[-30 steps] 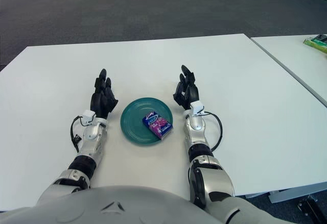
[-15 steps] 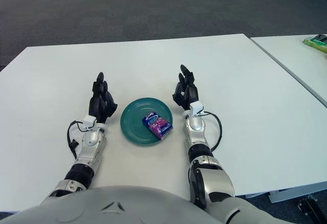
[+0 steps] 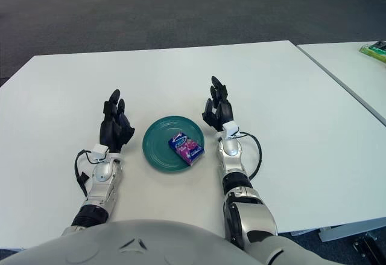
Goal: Put the gum into the plate.
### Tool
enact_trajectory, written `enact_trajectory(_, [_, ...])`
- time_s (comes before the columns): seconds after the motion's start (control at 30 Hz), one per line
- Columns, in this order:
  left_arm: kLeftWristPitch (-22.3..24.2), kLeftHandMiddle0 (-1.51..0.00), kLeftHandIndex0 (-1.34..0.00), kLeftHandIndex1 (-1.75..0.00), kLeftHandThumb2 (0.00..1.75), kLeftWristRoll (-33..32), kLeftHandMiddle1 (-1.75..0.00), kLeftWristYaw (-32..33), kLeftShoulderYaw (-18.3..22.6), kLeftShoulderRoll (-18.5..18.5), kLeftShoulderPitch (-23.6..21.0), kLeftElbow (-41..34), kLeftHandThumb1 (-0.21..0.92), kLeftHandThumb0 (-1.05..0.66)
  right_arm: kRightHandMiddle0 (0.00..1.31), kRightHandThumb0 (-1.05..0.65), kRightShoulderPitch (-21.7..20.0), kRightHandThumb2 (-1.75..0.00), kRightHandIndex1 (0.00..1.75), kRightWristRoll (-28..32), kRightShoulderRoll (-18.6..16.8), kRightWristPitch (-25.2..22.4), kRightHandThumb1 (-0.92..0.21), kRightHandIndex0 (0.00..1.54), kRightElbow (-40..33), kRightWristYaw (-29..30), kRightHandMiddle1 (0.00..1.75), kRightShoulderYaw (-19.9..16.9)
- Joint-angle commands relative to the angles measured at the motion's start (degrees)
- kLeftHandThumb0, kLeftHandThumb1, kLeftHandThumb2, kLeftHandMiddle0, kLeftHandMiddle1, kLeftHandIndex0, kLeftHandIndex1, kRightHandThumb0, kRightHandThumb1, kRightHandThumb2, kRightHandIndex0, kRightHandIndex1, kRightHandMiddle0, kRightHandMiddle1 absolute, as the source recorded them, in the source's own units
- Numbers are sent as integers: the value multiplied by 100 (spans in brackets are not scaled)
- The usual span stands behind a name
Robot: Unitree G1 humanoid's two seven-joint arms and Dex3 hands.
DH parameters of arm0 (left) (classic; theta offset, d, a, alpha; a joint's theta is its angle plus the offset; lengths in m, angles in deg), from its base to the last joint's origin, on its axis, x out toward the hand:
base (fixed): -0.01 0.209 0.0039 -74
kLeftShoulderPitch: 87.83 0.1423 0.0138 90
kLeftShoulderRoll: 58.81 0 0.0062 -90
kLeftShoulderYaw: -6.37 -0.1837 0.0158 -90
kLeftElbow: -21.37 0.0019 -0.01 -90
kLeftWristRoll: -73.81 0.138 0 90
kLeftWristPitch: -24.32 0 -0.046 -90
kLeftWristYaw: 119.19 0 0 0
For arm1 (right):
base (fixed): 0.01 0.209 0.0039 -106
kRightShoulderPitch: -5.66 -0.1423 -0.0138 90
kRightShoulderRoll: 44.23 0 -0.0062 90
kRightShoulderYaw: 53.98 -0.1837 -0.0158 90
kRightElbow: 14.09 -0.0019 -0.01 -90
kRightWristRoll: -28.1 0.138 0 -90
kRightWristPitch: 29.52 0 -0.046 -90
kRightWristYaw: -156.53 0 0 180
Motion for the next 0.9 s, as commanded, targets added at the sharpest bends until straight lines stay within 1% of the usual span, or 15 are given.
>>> enact_trajectory(0.0, [-374,-31,-7,-67,88,101,-2,49,126,-7,778,1345,92,-91,0,-77,1836,-93,0,-11,-38,173,-92,12,402,109,27,14])
enact_trajectory(0.17, [-589,-31,-6,-68,88,303,-2,98,-36,-102,793,1247,92,-97,0,-76,2050,-94,0,94,-66,59,-92,11,-96,-41,24,88])
enact_trajectory(0.33, [-741,-26,-1,-63,88,367,0,76,-112,-90,797,1121,92,-101,0,-73,2227,-93,0,268,-73,-203,-92,11,-537,-241,23,118])
enact_trajectory(0.6, [-749,-20,0,-49,85,247,0,-57,-158,-108,805,1031,92,-98,0,-71,2423,-89,1,710,-176,-1167,-92,13,-1327,-544,28,73])
enact_trajectory(0.73, [-658,-18,0,-44,83,170,0,-111,-161,-110,822,947,92,-97,0,-68,2651,-87,0,845,-326,-1803,-92,13,-2094,-486,31,111])
enact_trajectory(0.8, [-600,-17,0,-42,82,85,0,-179,-161,-124,866,880,92,-96,0,-67,2891,-86,0,850,-431,-2203,-92,12,-2749,-400,33,218])
enact_trajectory(0.87, [-554,-17,0,-42,81,18,0,-231,-158,-135,886,833,92,-95,0,-66,3010,-85,0,841,-482,-2496,-92,12,-3158,-342,34,288])
